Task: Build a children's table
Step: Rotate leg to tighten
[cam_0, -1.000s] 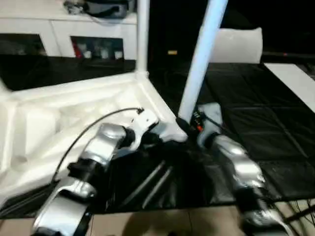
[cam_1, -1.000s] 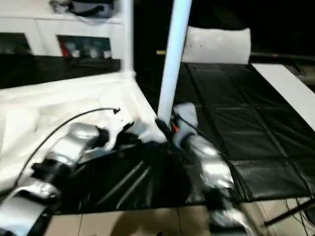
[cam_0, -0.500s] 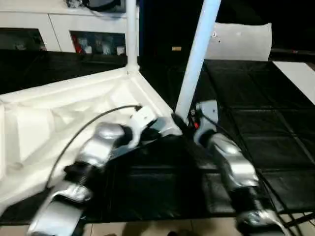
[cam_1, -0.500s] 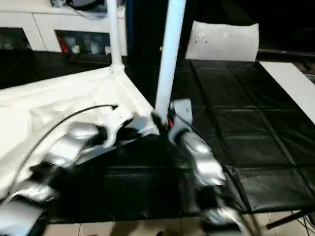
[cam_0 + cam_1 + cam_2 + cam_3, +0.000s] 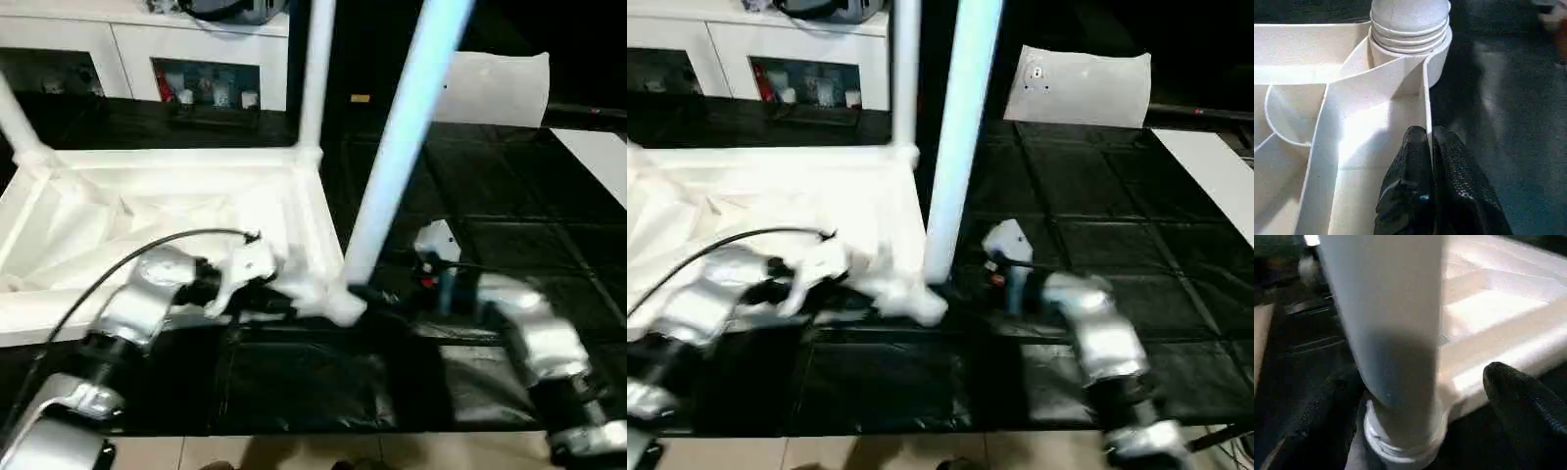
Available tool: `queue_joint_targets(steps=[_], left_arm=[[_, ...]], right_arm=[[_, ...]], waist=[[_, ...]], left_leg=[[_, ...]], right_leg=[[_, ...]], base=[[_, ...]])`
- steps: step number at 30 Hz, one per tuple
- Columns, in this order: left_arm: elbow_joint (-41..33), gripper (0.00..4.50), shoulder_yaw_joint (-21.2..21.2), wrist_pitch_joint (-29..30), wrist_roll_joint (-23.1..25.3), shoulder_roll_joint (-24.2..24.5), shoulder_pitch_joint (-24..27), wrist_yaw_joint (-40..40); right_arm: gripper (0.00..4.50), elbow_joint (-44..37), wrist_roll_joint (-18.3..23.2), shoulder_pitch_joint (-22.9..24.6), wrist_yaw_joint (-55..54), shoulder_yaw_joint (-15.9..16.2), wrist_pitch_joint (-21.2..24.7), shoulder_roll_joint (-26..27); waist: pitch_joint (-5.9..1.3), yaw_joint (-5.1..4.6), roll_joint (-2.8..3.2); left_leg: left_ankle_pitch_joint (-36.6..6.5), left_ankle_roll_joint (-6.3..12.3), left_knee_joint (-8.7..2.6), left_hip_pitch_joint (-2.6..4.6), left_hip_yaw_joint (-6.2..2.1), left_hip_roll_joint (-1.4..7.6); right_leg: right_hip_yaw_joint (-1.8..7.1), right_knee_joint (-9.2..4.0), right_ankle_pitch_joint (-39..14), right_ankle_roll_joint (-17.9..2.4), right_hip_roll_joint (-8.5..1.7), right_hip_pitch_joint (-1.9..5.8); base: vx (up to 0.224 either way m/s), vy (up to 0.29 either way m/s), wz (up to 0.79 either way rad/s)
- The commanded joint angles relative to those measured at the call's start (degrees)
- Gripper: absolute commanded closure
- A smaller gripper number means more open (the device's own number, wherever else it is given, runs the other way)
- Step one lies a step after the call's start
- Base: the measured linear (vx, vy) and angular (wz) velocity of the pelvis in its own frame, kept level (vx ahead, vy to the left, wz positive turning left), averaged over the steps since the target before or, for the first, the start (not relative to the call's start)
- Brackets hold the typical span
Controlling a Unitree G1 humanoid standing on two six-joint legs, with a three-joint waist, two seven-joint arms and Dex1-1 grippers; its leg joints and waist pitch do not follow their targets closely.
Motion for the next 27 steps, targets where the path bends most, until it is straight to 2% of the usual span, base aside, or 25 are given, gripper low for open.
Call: queue_joint_targets(steps=[1, 2, 3, 4, 5, 7, 8, 9, 10, 11, 17, 19, 27], left_arm=[[-1.66, 4.50, -2.50, -2.12, -1.19, 0.15, 0.61, -5.03], [-1.77, 4.50, -2.67, -2.30, -1.34, 0.32, 0.66, -5.72], [-2.05, 4.50, -2.88, -2.36, -1.50, 0.48, 0.77, -6.36], [-2.15, 4.50, -3.03, -2.50, -1.71, 0.62, 0.82, -6.88], [-2.21, 4.50, -3.07, -2.53, -1.77, 0.65, 0.84, -7.02], [-3.02, 4.50, -3.79, -2.75, -2.29, 1.07, 0.97, -8.44], [-3.08, 4.50, -3.84, -2.77, -2.30, 1.07, 0.97, -8.56], [-3.23, 4.50, -3.96, -2.84, -2.31, 1.05, 0.96, -8.89], [-3.31, 4.50, -4.06, -2.96, -2.22, 1.03, 0.97, -8.93], [-3.23, 4.50, -4.18, -3.12, -2.07, 0.96, 0.89, -8.89], [-3.04, 4.50, -4.37, -3.56, -1.80, 0.96, 0.74, -8.93], [-2.94, 4.50, -4.43, -3.58, -1.70, 1.08, 0.66, -8.83], [-1.33, 4.50, -3.60, -2.49, -1.56, 0.54, -0.09, -6.05]], right_arm=[[0.38, 1.42, 1.29, -1.12, 5.21, 0.97, -0.85, -1.54], [0.38, 1.90, 1.44, -1.56, 6.37, 1.20, -0.60, -1.75], [0.38, 2.35, 1.72, -1.98, 7.73, 1.41, -0.32, -1.87], [0.63, 2.75, 1.98, -2.28, 8.75, 1.58, -0.26, -2.00], [0.63, 2.85, 2.05, -2.37, 9.05, 1.65, -0.22, -2.04], [0.72, 3.82, 2.66, -3.33, 12.91, 3.10, 0.83, -2.32], [0.77, 4.02, 2.60, -3.45, 13.30, 3.30, 0.77, -2.27], [1.06, 4.70, 2.36, -3.84, 14.49, 3.89, 0.49, -2.07], [1.06, 5.03, 2.12, -3.92, 14.90, 4.20, 0.13, -1.90], [1.15, 5.75, 1.85, -4.15, 15.47, 4.69, -0.45, -1.69], [1.60, 7.26, 1.34, -4.77, 16.77, 5.82, -1.51, -0.45], [1.91, 7.46, 1.39, -5.06, 17.00, 5.98, -1.46, 0.04], [2.33, 6.99, 2.02, -4.53, 17.57, 6.28, -0.45, 0.55]], waist=[[-3.32, 0.01, -0.28], [-3.36, 0.15, -0.21], [-3.32, 0.34, -0.55], [-3.31, 0.61, -0.34], [-3.26, 0.62, -0.29], [-3.30, 0.71, -0.75], [-3.32, 0.82, -0.70], [-3.30, 0.81, -0.70], [-3.24, 0.91, -0.75], [-3.26, 0.95, -1.00], [-3.35, 1.54, -1.01], [-3.34, 1.57, -1.00], [-3.25, 1.73, -1.07]], left_leg=[[-8.29, 5.32, -3.82, 0.15, -0.76, 3.58], [-8.11, 5.30, -3.80, 0.25, -0.75, 3.59], [-7.93, 5.20, -3.82, 0.32, -0.68, 3.63], [-7.75, 4.90, -3.88, 0.52, -0.70, 3.75], [-8.05, 4.77, -3.90, 0.58, -0.69, 3.78], [-8.48, 4.28, -3.94, 0.42, -0.78, 3.82], [-8.39, 4.04, -3.93, 0.42, -0.78, 3.82], [-8.47, 3.92, -3.93, 0.37, -0.80, 3.83], [-8.81, 3.69, -3.91, 0.40, -0.75, 3.81], [-8.82, 3.59, -3.90, 0.38, -0.75, 3.81], [-8.24, 3.03, -3.88, 0.43, -0.79, 3.81], [-8.55, 2.81, -3.87, 0.39, -0.81, 3.77], [-9.09, 2.41, -3.88, 0.37, -0.83, 3.72]], right_leg=[[3.20, -3.81, -14.74, -12.62, -4.58, 2.84], [3.19, -3.78, -14.58, -12.85, -4.58, 2.80], [3.18, -3.74, -14.28, -12.96, -4.45, 2.71], [3.20, -3.66, -13.87, -13.20, -4.47, 2.62], [3.17, -3.65, -13.82, -13.33, -4.42, 2.52], [3.07, -3.53, -13.82, -13.57, -4.43, 2.74], [3.09, -3.45, -13.78, -13.51, -4.49, 2.77], [3.08, -3.43, -13.90, -13.49, -4.51, 2.77], [3.11, -3.58, -14.57, -13.27, -4.53, 2.72], [3.12, -3.59, -14.86, -13.10, -4.55, 2.76], [3.13, -3.46, -14.92, -12.57, -4.55, 2.70], [3.11, -3.50, -15.49, -12.54, -4.54, 2.69], [3.16, -3.58, -17.03, -11.83, -4.57, 2.69]], base=[[0.000, 0.000, 0.00], [0.000, 0.000, 0.00], [0.000, 0.000, 0.00], [0.000, 0.000, 0.00], [0.000, 0.000, 0.00], [0.000, 0.000, 0.00], [0.000, 0.000, 0.00], [0.000, 0.000, 0.00], [0.000, 0.000, 0.00], [0.000, 0.000, 0.00], [0.000, 0.000, 0.00], [0.000, 0.000, 0.00], [0.000, 0.000, 0.00]])
